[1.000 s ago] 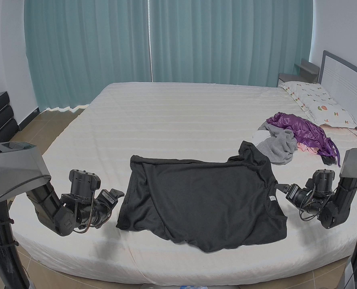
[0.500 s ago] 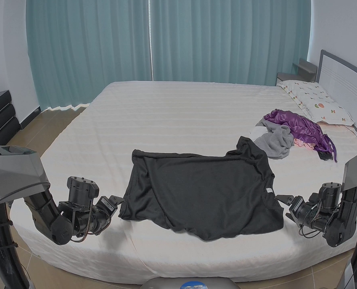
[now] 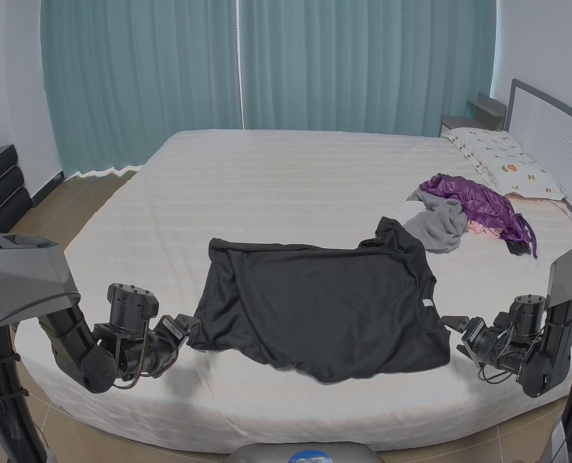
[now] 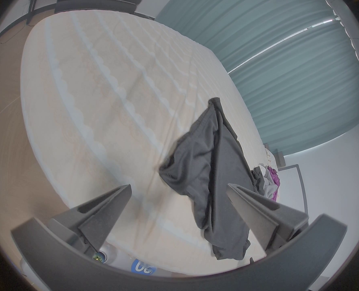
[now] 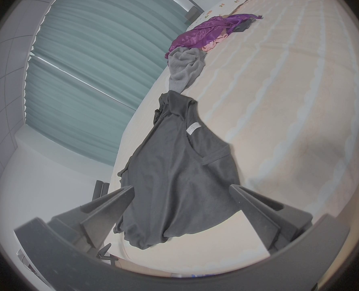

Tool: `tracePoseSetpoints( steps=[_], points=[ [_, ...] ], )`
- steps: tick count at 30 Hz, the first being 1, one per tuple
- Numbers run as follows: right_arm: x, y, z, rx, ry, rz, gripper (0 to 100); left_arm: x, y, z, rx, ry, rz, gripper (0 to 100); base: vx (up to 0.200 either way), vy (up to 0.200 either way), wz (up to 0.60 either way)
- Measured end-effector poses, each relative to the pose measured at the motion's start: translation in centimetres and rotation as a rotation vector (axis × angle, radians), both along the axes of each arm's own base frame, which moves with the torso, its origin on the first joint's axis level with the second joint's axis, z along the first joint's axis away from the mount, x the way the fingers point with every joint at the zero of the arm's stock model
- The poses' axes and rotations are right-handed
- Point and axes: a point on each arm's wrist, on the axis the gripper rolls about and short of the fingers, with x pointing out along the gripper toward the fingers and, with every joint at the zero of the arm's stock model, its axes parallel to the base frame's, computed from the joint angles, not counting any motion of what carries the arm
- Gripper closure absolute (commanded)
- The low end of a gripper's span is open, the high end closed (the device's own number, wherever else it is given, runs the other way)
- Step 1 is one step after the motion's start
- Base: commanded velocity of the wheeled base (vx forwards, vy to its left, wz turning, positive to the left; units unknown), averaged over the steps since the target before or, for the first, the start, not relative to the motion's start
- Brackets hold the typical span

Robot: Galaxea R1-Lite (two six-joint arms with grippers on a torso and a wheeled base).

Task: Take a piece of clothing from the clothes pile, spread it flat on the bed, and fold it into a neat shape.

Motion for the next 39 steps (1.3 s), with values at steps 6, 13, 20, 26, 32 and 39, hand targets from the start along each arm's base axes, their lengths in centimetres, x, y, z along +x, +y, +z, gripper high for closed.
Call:
tracePoseSetpoints(
  steps=[6, 13, 20, 26, 32, 39],
  points=[
    [0.0, 0.0, 0.0, -0.002, 0.002, 0.000, 0, 0.0, 0.0, 0.0, 0.000, -0.001, 0.000, 0, 0.000, -0.067, 0.00],
    [-0.1, 0.1, 0.0, -0.004, 0.004, 0.002, 0, -0.1, 0.1, 0.1, 0.003, -0.001, 0.001, 0, -0.057, 0.000, 0.00],
    [-0.2, 0.4, -0.1, -0.005, 0.008, 0.016, 0, 0.0, 0.1, 0.1, 0.006, -0.002, 0.004, 0, -0.200, 0.000, 0.00],
    [-0.3, 0.5, -0.1, -0.005, 0.012, 0.019, 0, 0.2, 0.1, -0.2, 0.020, -0.003, 0.009, 0, 0.000, 0.000, 0.00],
    [-0.2, 0.6, -0.2, -0.005, 0.011, 0.021, 0, 1.2, -0.1, -0.7, 0.039, -0.012, 0.019, 0, 0.000, 0.000, 0.00],
    [-0.2, 0.8, -0.2, -0.005, 0.013, 0.031, 0, 2.4, -0.1, -1.6, 0.128, -0.028, 0.034, 0, 0.000, 0.000, 0.00]
  ],
)
